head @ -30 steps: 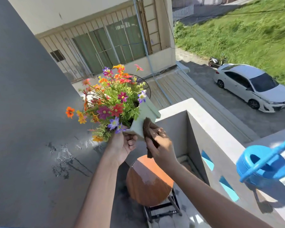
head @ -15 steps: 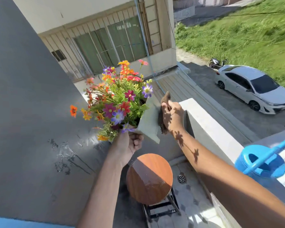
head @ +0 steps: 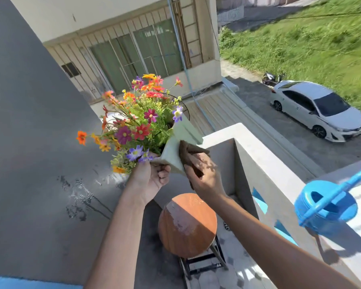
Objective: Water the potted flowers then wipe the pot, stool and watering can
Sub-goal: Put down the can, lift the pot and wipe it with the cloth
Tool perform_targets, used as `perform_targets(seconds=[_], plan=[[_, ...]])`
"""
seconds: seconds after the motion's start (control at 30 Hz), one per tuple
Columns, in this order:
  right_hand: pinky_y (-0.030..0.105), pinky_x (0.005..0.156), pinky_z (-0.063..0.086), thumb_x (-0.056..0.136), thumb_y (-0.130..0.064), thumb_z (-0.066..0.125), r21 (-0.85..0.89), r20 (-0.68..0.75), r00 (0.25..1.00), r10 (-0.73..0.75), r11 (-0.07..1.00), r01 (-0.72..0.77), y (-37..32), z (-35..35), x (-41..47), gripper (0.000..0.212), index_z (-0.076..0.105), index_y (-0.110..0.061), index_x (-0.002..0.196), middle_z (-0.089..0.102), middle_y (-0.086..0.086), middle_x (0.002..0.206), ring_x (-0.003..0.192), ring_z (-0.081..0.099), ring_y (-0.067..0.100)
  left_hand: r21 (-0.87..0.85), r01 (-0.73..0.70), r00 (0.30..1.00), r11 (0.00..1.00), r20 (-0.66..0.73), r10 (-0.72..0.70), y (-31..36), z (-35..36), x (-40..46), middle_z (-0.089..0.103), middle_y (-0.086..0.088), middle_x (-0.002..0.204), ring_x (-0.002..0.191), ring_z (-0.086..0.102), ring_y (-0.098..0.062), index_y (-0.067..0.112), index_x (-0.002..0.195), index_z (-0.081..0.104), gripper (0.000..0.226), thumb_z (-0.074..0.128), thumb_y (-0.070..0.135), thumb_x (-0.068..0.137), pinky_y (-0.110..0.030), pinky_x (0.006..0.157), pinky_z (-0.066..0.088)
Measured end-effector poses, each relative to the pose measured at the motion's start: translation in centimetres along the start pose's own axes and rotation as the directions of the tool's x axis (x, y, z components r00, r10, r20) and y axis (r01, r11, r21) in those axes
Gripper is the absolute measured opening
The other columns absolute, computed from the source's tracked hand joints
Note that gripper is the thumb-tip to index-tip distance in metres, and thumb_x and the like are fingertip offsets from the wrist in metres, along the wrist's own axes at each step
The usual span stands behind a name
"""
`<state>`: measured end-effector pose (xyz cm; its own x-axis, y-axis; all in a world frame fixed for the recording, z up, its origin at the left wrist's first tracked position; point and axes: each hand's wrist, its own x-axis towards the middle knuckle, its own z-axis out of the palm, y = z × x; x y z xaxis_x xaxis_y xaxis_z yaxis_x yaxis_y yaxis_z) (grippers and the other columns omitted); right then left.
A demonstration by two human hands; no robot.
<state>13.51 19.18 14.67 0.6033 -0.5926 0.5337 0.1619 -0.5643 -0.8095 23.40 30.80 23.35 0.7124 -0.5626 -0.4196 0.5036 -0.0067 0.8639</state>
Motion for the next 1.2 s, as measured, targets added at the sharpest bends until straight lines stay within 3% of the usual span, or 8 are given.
perform_targets(seconds=[0.13,0.37,0.6,0.67,0.77,0.93,1.07,1.2], plan=[[0.010,0.073,0.045,0.090,-0.003,0.064,0.069,-0.042,0.992,0.116,0.991,-0.113,-0.1,0.1,-0.9,0.022,0.075,-0.010,0.108,0.067,-0.009,0.099,0.082,0.062,-0.003,-0.006,-0.018,0.999,1.000,-0.027,0.018,0.1,-0.2,0.0,0.053,-0.009,0.049,0.036,0.034,-0.012,0.017,0.075,0.041,0.021,0.033,0.014,0.094,-0.020,0.039,0.025],[0.015,0.077,0.044,0.087,0.001,0.068,0.009,-0.164,0.978,-0.128,0.991,0.131,-4.0,1.3,2.3,0.011,0.073,-0.001,0.097,0.068,0.006,0.087,0.084,0.059,0.015,0.077,-0.042,0.999,0.996,-0.022,0.044,-0.2,0.6,-0.4,0.053,-0.008,0.052,0.042,0.033,-0.013,0.009,0.067,0.050,0.036,0.033,0.016,0.098,-0.023,0.041,0.025],[0.012,0.079,0.040,0.090,-0.011,0.066,-0.004,-0.253,0.963,0.097,0.995,-0.101,-0.2,0.5,6.8,0.020,0.072,-0.001,0.106,0.066,0.013,0.094,0.084,0.057,0.006,-0.002,-0.026,0.999,1.000,0.025,0.026,-0.5,0.7,-1.3,0.055,-0.008,0.051,0.043,0.034,-0.013,0.016,0.067,0.042,0.029,0.032,0.010,0.093,-0.021,0.042,0.026],[0.015,0.067,0.040,0.091,-0.011,0.064,-0.009,-0.275,0.948,0.161,0.985,-0.170,0.4,0.3,7.4,0.012,0.072,-0.004,0.086,0.059,0.007,0.079,0.068,0.049,0.000,0.010,-0.037,0.999,0.999,0.036,0.037,-0.5,1.0,-1.5,0.053,-0.008,0.052,0.046,0.032,-0.013,0.017,0.058,0.045,0.038,0.031,0.008,0.093,-0.022,0.045,0.024],[0.030,0.058,0.029,0.092,-0.019,0.055,-0.045,-0.280,0.932,0.229,0.967,-0.251,0.7,-0.1,9.1,0.033,0.051,-0.016,0.059,0.047,0.004,0.065,0.061,0.040,0.012,0.052,-0.058,0.998,0.997,0.041,0.056,-1.0,1.0,-1.6,0.052,-0.006,0.052,0.045,0.032,-0.011,0.015,0.056,0.052,0.045,0.029,0.007,0.094,-0.021,0.046,0.022],[0.027,0.073,0.042,0.091,-0.019,0.061,0.041,-0.208,0.965,0.162,0.987,-0.157,-2.3,0.4,10.3,0.021,0.074,-0.006,0.102,0.060,0.006,0.088,0.079,0.052,0.009,0.096,-0.073,0.997,0.993,0.016,0.072,-0.9,1.3,-1.2,0.052,-0.006,0.052,0.046,0.031,-0.012,0.013,0.065,0.052,0.039,0.029,0.012,0.096,-0.022,0.045,0.022],[0.023,0.082,0.044,0.089,-0.012,0.061,0.094,-0.162,0.986,0.041,0.995,-0.026,-4.0,1.2,6.9,0.022,0.071,-0.002,0.106,0.064,0.006,0.096,0.092,0.060,0.018,0.017,-0.054,0.999,0.998,-0.005,0.054,-0.3,1.0,-0.5,0.052,-0.009,0.053,0.045,0.031,-0.014,0.013,0.052,0.055,0.049,0.032,0.016,0.095,-0.027,0.051,0.020],[0.017,0.086,0.040,0.089,-0.002,0.062,0.057,-0.117,0.984,-0.137,0.988,0.145,-2.8,1.2,1.3,0.019,0.071,0.004,0.105,0.066,0.005,0.095,0.092,0.057,0.014,0.002,-0.045,0.999,0.999,-0.005,0.045,0.2,-0.2,0.0,0.053,-0.010,0.053,0.039,0.034,-0.014,0.014,0.074,0.044,0.023,0.033,0.018,0.094,-0.025,0.044,0.024]])
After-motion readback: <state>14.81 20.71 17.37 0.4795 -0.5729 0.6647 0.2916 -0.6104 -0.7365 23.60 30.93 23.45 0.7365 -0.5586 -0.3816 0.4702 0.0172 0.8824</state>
